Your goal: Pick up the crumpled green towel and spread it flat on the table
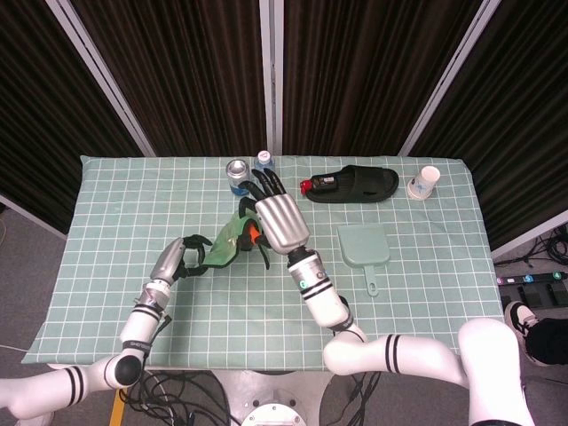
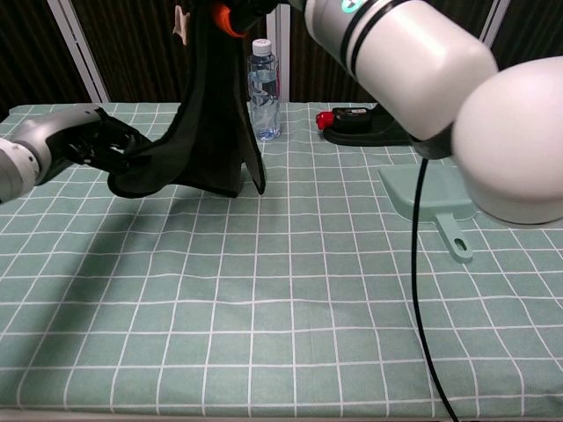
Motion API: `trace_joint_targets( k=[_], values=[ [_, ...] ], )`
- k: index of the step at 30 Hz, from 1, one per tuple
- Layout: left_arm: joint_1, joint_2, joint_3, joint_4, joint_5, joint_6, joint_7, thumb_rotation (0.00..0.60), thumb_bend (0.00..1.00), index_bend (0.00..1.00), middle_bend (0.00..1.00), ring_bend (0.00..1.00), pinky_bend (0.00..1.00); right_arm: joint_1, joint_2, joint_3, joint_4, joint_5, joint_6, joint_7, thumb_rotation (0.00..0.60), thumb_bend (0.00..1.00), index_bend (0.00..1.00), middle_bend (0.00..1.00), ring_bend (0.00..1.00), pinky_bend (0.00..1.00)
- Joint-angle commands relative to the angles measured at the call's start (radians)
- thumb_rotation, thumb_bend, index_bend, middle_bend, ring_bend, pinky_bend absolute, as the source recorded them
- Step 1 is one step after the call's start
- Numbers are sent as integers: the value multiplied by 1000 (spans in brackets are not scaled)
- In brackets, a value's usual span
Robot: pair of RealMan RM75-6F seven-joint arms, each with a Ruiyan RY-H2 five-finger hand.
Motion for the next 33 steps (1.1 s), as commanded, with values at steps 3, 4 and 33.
trace_joint_targets(
  k=[3,4,33],
  values=[
    [33,116,1,-84,105,3,-61,600,483,830,445,270,242,-75,101,-31,-107,19,-6,31,600,464,712,217,41,0],
    [31,127,-4,-85,115,6,-62,600,483,830,445,270,242,-79,113,-25,-114,34,-16,40,600,464,713,217,40,0],
    [-20,-11,16,227,267,250,-54,600,473,821,445,270,227,-94,168,-71,229,-144,-373,702,600,465,720,225,10,0]
  ],
)
